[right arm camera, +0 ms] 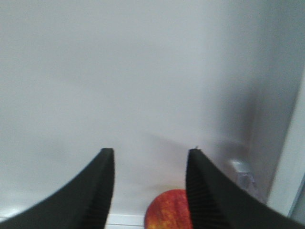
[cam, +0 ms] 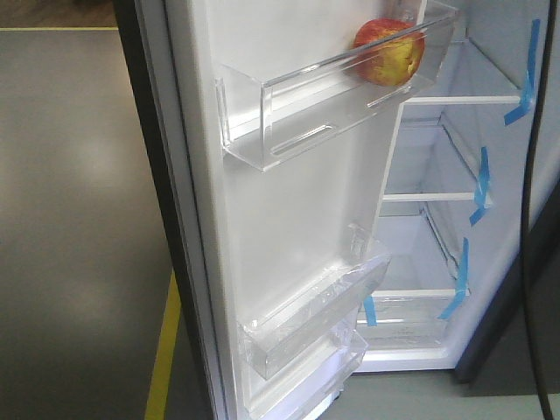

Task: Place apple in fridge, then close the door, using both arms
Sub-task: 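Raise the open right gripper away from the apple in the bin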

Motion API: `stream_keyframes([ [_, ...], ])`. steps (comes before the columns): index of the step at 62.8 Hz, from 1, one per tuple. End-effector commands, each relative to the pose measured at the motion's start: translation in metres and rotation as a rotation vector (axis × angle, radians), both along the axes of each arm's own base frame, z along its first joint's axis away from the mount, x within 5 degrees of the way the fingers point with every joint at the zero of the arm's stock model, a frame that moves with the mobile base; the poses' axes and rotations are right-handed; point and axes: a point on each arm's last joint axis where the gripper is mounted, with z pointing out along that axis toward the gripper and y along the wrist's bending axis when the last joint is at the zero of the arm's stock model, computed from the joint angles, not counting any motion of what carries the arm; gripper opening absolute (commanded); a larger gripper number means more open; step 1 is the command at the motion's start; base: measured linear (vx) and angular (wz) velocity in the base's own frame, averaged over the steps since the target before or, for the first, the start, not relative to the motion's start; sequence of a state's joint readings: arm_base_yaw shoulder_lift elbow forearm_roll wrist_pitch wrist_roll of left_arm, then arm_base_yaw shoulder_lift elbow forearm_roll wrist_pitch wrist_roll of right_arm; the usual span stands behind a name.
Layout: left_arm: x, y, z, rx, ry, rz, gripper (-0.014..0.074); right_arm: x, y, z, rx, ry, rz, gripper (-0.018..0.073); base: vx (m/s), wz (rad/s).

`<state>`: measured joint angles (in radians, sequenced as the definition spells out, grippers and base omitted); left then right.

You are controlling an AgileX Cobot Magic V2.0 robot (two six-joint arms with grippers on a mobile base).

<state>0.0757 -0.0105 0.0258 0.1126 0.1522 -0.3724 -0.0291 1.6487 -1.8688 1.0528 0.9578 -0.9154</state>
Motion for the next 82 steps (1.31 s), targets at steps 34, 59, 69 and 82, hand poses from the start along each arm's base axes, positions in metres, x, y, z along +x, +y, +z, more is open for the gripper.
stream_keyframes([
  [34,-0.008,-0.006,0.039,-0.283,-0.546,-0.123,-0.0006,-0.158,0.003,0.079,-0.219,-0.143,0.064,-0.0004,0.00,0.00],
  [59,-0.023,-0.009,0.063,-0.262,-0.819,-0.201,-0.0006,-0.223,-0.003,-0.020,-0.164,-0.088,-0.099,-0.0004,0.00,0.00],
  [69,-0.027,-0.010,0.067,-0.264,-0.884,-0.222,-0.0006,-0.264,-0.008,-0.083,-0.126,-0.100,-0.201,-0.0004,0.00,0.00],
  [82,-0.024,-0.009,0.064,-0.511,-0.830,-0.291,-0.0006,-0.301,-0.018,-0.139,0.054,-0.141,-0.376,-0.0004,0.00,0.00],
])
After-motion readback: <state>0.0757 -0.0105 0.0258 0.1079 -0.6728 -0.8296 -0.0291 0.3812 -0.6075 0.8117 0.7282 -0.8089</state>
